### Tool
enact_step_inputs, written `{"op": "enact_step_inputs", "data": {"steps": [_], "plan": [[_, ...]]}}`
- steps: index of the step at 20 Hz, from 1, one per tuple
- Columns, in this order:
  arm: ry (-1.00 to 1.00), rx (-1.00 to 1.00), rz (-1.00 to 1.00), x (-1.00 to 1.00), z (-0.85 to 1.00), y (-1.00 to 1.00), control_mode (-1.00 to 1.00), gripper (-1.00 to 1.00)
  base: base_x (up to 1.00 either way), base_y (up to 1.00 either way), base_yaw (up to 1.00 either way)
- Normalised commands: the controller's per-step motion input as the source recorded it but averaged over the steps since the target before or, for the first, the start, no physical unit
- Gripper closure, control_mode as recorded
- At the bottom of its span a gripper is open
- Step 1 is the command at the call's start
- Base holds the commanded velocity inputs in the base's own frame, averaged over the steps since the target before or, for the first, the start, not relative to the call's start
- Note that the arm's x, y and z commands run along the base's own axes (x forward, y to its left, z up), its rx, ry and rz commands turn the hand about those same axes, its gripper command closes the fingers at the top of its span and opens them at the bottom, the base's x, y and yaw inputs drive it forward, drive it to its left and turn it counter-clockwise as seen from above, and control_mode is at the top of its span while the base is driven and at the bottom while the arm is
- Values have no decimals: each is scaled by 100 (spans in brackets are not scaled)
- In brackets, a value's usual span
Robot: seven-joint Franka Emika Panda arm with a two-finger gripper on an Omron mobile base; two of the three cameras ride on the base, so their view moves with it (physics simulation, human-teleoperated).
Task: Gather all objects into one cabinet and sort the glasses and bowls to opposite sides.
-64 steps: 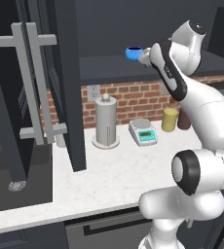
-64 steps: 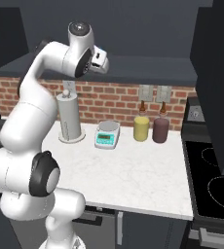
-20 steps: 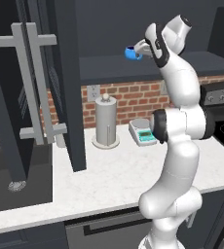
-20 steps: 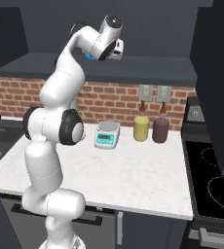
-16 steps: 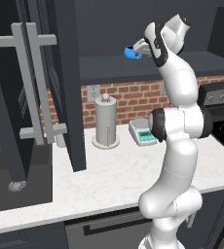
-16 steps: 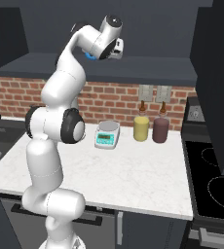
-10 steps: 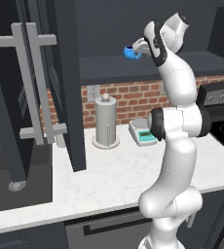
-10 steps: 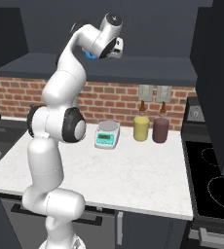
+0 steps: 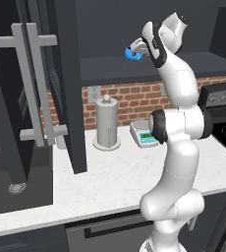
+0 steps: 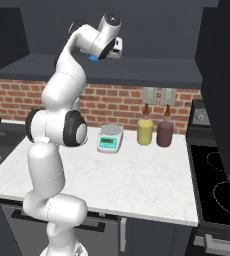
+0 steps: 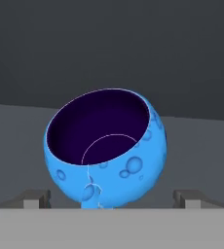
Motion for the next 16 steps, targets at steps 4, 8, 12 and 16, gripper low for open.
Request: {"op": "enact_step_inputs", "data": {"steps": [4,8,12,16], "plan": [[-4,0,0,0,0,9,-100,-100,0,0,0],[-2,0,0,0,0,0,-100,-100,0,0,0],[-2,0,0,0,0,0,-100,-100,0,0,0],[-3,0,0,0,0,0,-100,100,0,0,0]]}}
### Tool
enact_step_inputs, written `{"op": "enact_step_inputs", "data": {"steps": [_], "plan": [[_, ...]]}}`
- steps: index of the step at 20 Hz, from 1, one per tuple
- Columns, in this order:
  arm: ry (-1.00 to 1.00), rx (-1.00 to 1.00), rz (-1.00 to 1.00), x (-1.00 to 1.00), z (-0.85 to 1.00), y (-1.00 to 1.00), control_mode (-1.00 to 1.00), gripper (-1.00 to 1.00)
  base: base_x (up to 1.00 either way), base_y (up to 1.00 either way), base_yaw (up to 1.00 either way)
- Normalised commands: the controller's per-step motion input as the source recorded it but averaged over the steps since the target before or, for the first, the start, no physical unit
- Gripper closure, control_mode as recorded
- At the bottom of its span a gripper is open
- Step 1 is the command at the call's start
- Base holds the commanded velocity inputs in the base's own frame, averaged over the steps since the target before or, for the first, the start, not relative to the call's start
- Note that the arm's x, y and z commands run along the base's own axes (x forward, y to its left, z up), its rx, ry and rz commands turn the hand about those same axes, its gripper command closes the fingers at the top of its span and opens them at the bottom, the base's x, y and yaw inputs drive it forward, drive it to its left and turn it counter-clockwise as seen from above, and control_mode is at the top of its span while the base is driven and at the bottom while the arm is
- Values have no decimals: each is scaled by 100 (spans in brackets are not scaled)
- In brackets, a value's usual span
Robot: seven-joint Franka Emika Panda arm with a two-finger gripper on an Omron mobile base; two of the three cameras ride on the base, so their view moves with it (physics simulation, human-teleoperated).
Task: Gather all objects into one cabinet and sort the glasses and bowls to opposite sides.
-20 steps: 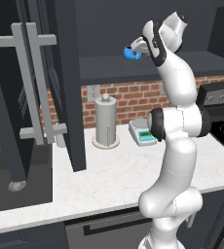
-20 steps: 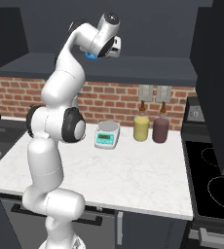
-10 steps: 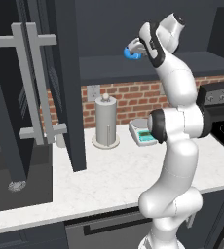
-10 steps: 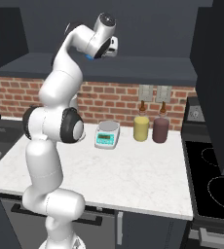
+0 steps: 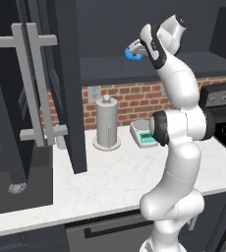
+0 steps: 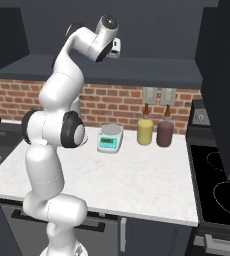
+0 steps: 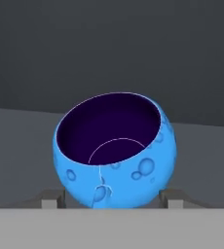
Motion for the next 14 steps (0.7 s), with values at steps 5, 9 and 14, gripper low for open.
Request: {"op": "enact_step_inputs", "data": {"steps": [5,9,14], "plan": [[-4,0,0,0,0,0,-100,100,0,0,0],[-4,0,0,0,0,0,-100,100,0,0,0],[-1,0,0,0,0,0,-100,100,0,0,0]]}}
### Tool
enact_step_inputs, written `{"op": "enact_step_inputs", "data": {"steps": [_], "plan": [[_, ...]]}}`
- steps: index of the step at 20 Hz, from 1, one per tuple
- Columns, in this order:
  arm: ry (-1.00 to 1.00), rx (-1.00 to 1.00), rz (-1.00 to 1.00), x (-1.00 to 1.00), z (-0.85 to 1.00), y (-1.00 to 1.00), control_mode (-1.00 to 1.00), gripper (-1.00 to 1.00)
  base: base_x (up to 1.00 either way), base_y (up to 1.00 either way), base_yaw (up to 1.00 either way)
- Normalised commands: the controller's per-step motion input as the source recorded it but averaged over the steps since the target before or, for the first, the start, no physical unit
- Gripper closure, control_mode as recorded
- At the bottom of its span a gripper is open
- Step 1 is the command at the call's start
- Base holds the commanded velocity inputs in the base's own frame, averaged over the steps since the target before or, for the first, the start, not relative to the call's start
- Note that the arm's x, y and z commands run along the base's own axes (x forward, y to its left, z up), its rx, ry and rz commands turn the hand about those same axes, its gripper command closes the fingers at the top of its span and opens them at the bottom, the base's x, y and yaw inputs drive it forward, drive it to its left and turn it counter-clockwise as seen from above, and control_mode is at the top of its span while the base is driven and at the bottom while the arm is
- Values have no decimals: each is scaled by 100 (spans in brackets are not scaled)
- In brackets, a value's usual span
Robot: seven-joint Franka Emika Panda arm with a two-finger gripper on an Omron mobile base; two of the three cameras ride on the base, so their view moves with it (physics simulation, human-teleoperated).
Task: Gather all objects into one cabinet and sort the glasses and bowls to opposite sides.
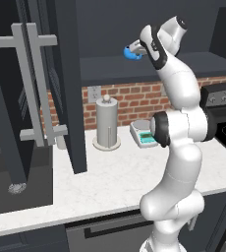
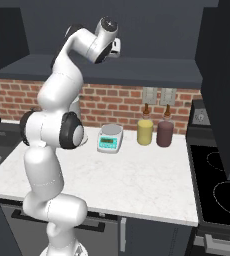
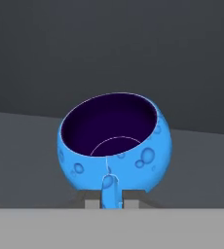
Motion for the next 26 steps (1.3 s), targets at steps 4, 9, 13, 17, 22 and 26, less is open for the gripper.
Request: {"op": "enact_step_inputs", "data": {"steps": [4,9,13,17,22,26], "plan": [[-2,0,0,0,0,0,-100,100,0,0,0],[-5,0,0,-21,0,0,-100,100,0,0,0],[-6,0,0,-50,0,0,-100,100,0,0,0],[-5,0,0,-66,0,2,-100,100,0,0,0],[-7,0,0,-95,-3,0,-100,100,0,0,0],[-11,0,0,-100,0,5,-100,100,0,0,0]]}}
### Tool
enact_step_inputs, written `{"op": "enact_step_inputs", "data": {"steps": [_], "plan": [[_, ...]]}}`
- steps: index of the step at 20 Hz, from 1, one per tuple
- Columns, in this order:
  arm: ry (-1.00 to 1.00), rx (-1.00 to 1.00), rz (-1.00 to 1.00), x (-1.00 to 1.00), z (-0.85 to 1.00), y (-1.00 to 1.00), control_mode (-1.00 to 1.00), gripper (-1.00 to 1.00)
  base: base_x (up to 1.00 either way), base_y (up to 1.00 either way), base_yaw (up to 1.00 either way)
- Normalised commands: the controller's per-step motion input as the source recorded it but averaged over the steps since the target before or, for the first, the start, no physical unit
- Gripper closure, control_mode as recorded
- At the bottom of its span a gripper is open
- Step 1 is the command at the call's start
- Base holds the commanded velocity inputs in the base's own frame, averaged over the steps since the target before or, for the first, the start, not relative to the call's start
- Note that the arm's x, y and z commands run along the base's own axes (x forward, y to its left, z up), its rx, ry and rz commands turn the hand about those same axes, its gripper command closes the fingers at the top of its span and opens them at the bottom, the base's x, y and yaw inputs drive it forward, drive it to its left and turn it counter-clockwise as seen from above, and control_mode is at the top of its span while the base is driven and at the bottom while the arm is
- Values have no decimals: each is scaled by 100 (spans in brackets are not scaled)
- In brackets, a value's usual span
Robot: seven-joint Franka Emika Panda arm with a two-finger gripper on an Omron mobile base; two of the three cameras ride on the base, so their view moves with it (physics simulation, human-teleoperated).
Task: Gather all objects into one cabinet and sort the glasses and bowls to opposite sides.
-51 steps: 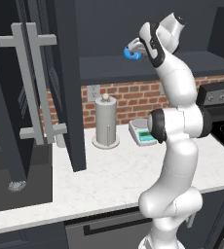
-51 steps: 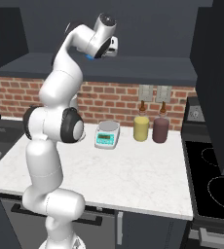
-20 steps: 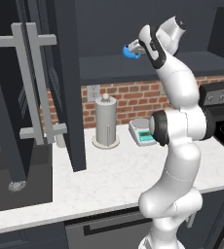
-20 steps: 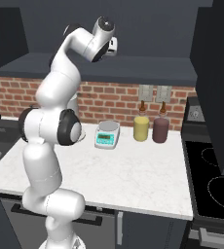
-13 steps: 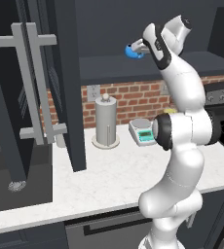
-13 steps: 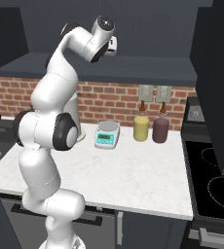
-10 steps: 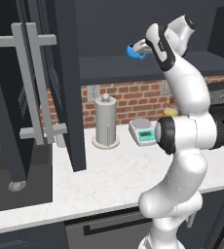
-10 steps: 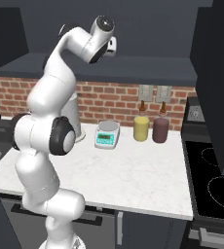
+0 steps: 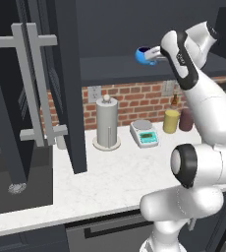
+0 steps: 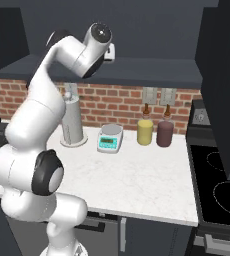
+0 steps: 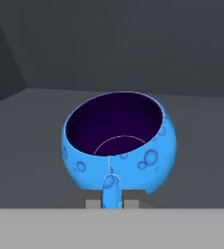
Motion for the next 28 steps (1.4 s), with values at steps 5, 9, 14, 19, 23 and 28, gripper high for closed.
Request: {"op": "enact_step_inputs", "data": {"steps": [5,9,14,19,23,28], "plan": [[-11,0,0,-100,0,8,-100,100,0,0,0],[-5,0,0,-100,4,10,-100,100,0,0,0],[0,0,0,-100,20,4,-100,100,0,0,0],[1,0,0,-99,34,0,-100,100,0,0,0],[6,0,0,-92,25,0,-100,100,0,0,0],[9,0,0,-56,3,0,-100,100,0,0,0]]}}
